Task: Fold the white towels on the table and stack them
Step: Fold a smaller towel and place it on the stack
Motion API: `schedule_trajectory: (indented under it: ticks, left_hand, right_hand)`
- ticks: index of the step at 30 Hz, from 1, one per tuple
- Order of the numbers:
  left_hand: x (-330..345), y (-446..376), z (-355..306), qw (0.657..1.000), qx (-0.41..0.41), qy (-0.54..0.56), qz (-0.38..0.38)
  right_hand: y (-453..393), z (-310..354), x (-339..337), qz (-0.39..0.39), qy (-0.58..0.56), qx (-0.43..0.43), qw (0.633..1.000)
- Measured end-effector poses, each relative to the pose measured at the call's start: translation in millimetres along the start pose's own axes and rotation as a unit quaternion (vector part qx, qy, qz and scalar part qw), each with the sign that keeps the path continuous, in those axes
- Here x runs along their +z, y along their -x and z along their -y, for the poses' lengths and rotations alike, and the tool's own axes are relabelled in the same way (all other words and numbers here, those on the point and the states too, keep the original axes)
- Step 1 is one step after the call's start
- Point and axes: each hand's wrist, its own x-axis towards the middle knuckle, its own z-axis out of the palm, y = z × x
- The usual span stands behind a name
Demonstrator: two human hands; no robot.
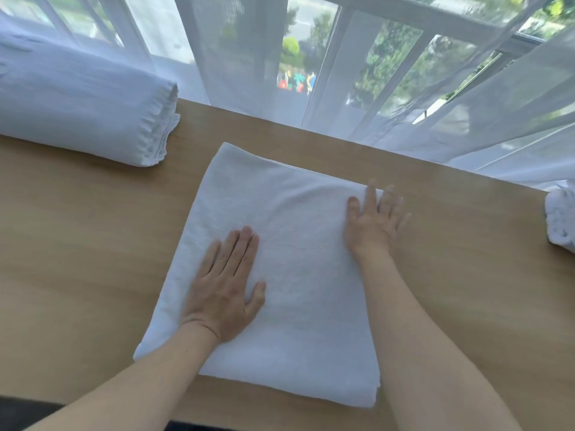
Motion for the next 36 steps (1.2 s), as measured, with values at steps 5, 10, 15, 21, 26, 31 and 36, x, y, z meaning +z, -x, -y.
schedule_trajectory:
  ticks: [5,10,15,21,26,31,36]
  left_hand:
    - [0,-1,-1,1.000,-0.003,0.012,0.002]
    - [0,-2,0,1.000,-0.001,0.009,0.009]
    - [0,-1,0,1.000,-0.002,0.021,0.017]
    - [-7,3,1,0.998,0.053,0.013,0.042]
    - [-10,-18,6,0.978,0.185,-0.011,0.093]
    - [-17,-110,17,0.988,0.102,-0.005,0.118]
    - [-17,-187,32,0.993,-0.013,-0.010,0.117]
  right_hand:
    - [80,34,30,-0.069,-0.010,-0.237,0.969]
    - [50,-26,23,0.004,0.039,-0.135,0.990]
    - [79,-9,17,-0.096,-0.021,-0.085,0.992]
    - [200,0,75,-0.028,0.010,-0.151,0.988]
    - [192,2,77,-0.076,0.003,-0.138,0.988]
    - [189,2,84,-0.120,-0.002,-0.142,0.983]
    - [186,2,87,-0.146,-0.007,-0.141,0.979]
